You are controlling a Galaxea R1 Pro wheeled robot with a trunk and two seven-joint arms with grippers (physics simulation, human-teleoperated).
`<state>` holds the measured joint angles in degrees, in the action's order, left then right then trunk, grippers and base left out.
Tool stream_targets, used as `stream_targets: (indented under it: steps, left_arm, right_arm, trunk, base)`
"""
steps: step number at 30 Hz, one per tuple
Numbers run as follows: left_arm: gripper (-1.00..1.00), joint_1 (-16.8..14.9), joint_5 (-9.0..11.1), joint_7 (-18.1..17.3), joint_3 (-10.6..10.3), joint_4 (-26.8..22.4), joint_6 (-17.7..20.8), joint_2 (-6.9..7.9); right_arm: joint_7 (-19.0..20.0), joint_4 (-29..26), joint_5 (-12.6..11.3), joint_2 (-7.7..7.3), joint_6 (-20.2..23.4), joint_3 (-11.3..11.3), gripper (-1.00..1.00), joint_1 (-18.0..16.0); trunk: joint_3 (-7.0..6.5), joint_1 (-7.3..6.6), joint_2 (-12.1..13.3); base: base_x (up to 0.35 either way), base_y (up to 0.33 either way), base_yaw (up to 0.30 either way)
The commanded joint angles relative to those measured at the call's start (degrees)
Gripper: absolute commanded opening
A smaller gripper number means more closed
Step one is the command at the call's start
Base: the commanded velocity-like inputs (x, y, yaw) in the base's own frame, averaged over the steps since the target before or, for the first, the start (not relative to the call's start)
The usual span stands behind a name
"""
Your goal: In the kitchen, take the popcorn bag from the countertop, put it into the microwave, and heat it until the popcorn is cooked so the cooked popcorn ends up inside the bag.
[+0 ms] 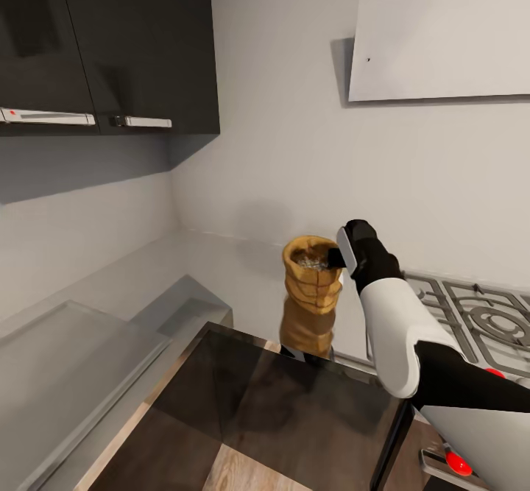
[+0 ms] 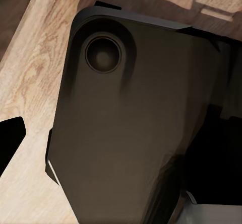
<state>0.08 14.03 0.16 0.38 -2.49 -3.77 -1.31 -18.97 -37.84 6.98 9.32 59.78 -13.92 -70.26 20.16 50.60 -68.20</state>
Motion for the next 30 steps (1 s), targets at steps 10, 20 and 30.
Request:
stream_targets:
  steps: [10, 20, 30]
  left_arm:
    - [1.0, 0.0, 0.3, 0.0, 0.0, 0.0, -0.1, -0.01]
    - [1.0, 0.0, 0.2, 0.0, 0.0, 0.0, -0.2, -0.06]
    - [1.0, 0.0, 0.2, 0.0, 0.0, 0.0, -0.2, -0.19]
  right_arm:
    - [0.3, -4.2, 0.6, 0.08, 0.2, -0.3, -1.0, 0.0]
    - [0.4, -4.7, 0.6, 0.14, 0.2, -0.2, -1.0, 0.0]
    - [0.4, -4.7, 0.5, 0.05, 0.2, -0.3, -1.0, 0.0]
  trunk:
    - [0.06, 0.01, 0.0]
    - [0.06, 0.01, 0.0]
    - [0.06, 0.01, 0.0]
  base:
    - [0.0, 0.0, 0.0]
    - [-0.172, 0.0, 0.0]
    - [-0.346, 0.0, 0.0]
